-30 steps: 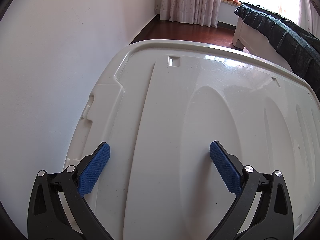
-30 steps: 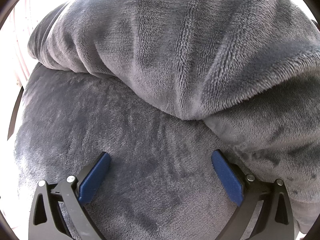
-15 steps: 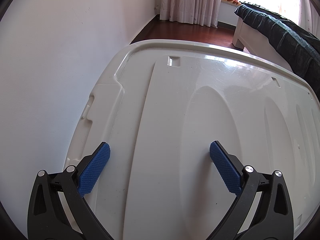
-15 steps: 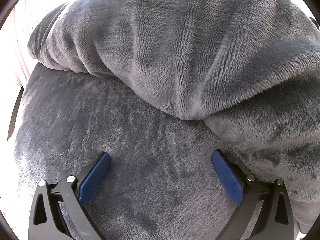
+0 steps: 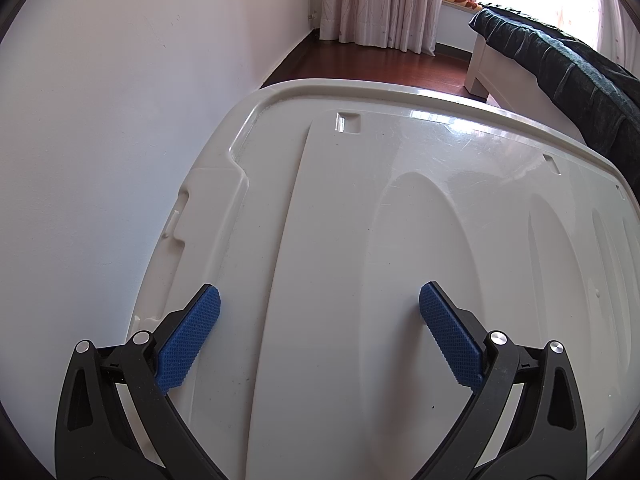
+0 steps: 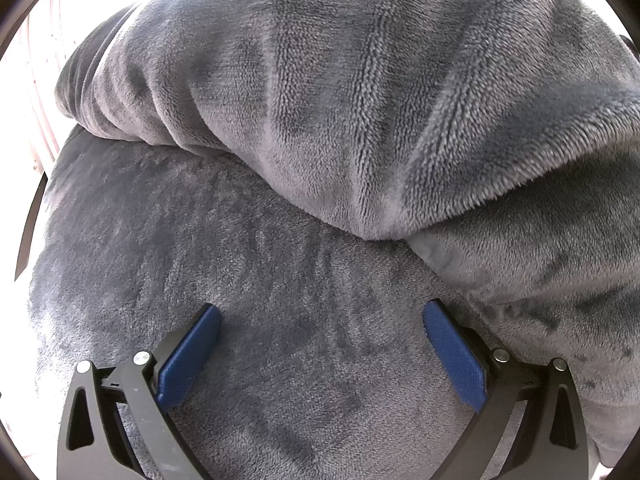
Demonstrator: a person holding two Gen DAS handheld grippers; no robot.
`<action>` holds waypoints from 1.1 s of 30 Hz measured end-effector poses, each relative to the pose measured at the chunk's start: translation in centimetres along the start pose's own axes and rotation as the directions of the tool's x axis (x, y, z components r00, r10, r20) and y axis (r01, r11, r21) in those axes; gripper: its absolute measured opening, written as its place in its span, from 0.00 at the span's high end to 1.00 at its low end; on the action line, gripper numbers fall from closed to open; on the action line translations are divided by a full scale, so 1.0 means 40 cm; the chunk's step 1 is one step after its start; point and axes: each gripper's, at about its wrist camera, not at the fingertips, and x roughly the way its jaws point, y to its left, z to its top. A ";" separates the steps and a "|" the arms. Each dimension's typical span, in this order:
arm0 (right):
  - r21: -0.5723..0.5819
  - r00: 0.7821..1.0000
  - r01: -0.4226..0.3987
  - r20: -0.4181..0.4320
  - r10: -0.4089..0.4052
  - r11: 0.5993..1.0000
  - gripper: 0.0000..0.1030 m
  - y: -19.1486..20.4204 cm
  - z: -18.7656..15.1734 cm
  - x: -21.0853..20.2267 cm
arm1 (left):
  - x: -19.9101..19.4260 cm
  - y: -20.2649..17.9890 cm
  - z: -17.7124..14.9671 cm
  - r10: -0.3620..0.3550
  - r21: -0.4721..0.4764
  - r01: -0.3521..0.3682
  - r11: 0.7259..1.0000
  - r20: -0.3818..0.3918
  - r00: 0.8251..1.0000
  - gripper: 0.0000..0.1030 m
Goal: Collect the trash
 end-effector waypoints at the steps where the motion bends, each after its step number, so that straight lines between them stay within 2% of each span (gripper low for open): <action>1: 0.000 1.000 0.000 0.000 0.000 1.000 0.04 -0.001 0.000 0.000 | 0.000 0.000 0.000 0.000 0.000 0.000 1.000 0.000 1.000 0.06; 26: 0.000 1.000 0.000 0.000 0.000 1.000 0.04 0.000 0.000 0.000 | -0.002 0.002 -0.003 -0.001 0.000 0.001 1.000 0.000 1.000 0.06; 33: 0.000 1.000 0.000 0.000 0.000 1.000 0.04 0.000 0.000 0.001 | 0.012 -0.006 0.017 -0.001 0.000 0.001 1.000 0.000 1.000 0.06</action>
